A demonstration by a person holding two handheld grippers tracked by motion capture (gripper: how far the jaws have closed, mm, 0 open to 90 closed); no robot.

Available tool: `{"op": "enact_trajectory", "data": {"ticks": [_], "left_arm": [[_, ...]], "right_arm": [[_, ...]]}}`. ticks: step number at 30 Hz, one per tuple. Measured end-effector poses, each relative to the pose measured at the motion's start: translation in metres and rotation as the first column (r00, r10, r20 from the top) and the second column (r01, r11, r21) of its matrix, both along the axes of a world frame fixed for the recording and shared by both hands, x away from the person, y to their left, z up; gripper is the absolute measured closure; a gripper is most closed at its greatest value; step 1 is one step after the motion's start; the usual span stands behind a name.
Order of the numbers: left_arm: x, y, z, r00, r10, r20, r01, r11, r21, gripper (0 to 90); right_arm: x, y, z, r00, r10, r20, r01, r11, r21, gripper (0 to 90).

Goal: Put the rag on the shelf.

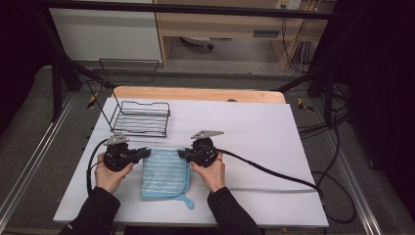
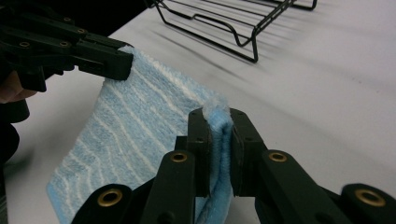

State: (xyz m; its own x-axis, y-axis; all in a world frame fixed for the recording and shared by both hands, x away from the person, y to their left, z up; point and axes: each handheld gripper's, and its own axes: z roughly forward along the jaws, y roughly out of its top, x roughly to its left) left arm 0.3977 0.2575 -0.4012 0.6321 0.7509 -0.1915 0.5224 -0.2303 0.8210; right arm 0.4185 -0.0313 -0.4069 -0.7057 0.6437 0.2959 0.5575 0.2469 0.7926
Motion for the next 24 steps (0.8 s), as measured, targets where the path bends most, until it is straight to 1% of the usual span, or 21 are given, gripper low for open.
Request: {"op": "enact_trajectory", "data": {"ticks": [3, 7, 9, 11, 12, 13, 14, 16, 17, 18, 19, 20, 21, 24], "left_arm": [[-0.004, 0.000, 0.006, 0.9997, -0.004, 0.022, 0.005, 0.9999, -0.016, 82.8], [-0.010, 0.000, 0.012, 0.9986, -0.011, 0.053, 0.012, 0.9997, -0.020, 82.7], [-0.013, -0.002, 0.016, 0.9973, -0.013, 0.073, 0.014, 0.9998, -0.016, 82.7], [-0.016, -0.002, 0.019, 0.9961, -0.015, 0.087, 0.017, 0.9996, -0.021, 82.7], [-0.017, -0.003, 0.021, 0.9954, -0.017, 0.095, 0.019, 0.9995, -0.024, 82.7], [-0.018, -0.004, 0.023, 0.9945, -0.018, 0.104, 0.020, 0.9994, -0.026, 82.7], [-0.020, -0.004, 0.025, 0.9937, -0.019, 0.111, 0.022, 0.9993, -0.029, 82.7], [-0.022, -0.004, 0.030, 0.9918, -0.020, 0.126, 0.024, 0.9991, -0.034, 82.7], [-0.024, -0.004, 0.033, 0.9903, -0.020, 0.137, 0.025, 0.9990, -0.036, 82.7], [-0.025, -0.004, 0.035, 0.9895, -0.018, 0.144, 0.025, 0.9988, -0.043, 82.7], [-0.026, -0.004, 0.037, 0.9889, -0.019, 0.147, 0.026, 0.9985, -0.048, 82.7], [-0.028, -0.005, 0.039, 0.9873, -0.017, 0.158, 0.026, 0.9983, -0.052, 82.7], [-0.029, -0.005, 0.041, 0.9862, -0.015, 0.165, 0.023, 0.9985, -0.049, 82.7], [-0.031, -0.004, 0.046, 0.9821, -0.006, 0.188, 0.015, 0.9988, -0.046, 82.7]], "right_arm": [[-0.004, -0.002, 0.006, 0.9997, -0.002, 0.026, 0.002, 1.000, 0.017, 81.0], [-0.009, -0.004, 0.013, 0.9983, -0.002, 0.058, 0.000, 0.999, 0.035, 81.0], [-0.012, -0.006, 0.018, 0.9970, 0.002, 0.078, -0.005, 0.999, 0.040, 81.0], [-0.015, -0.008, 0.021, 0.9956, 0.002, 0.094, -0.006, 0.999, 0.045, 81.0], [-0.017, -0.010, 0.026, 0.9934, -0.003, 0.115, -0.003, 0.999, 0.053, 81.0], [-0.018, -0.011, 0.028, 0.9923, -0.004, 0.124, -0.003, 0.998, 0.057, 81.0], [-0.018, -0.011, 0.028, 0.9923, -0.004, 0.124, -0.003, 0.998, 0.057, 81.0], [-0.021, -0.013, 0.033, 0.9906, -0.001, 0.137, -0.009, 0.998, 0.069, 80.9], [-0.024, -0.015, 0.038, 0.9878, 0.002, 0.156, -0.015, 0.997, 0.078, 81.0], [-0.025, -0.016, 0.041, 0.9865, 0.004, 0.163, -0.018, 0.996, 0.082, 81.0], [-0.026, -0.016, 0.043, 0.9851, 0.004, 0.172, -0.018, 0.997, 0.080, 81.0], [-0.028, -0.016, 0.046, 0.9813, 0.003, 0.193, -0.017, 0.997, 0.070, 81.0], [-0.028, -0.016, 0.046, 0.9813, 0.003, 0.193, -0.017, 0.997, 0.070, 81.0], [-0.031, -0.013, 0.055, 0.9744, 0.006, 0.225, -0.020, 0.998, 0.060, 81.0]]}}
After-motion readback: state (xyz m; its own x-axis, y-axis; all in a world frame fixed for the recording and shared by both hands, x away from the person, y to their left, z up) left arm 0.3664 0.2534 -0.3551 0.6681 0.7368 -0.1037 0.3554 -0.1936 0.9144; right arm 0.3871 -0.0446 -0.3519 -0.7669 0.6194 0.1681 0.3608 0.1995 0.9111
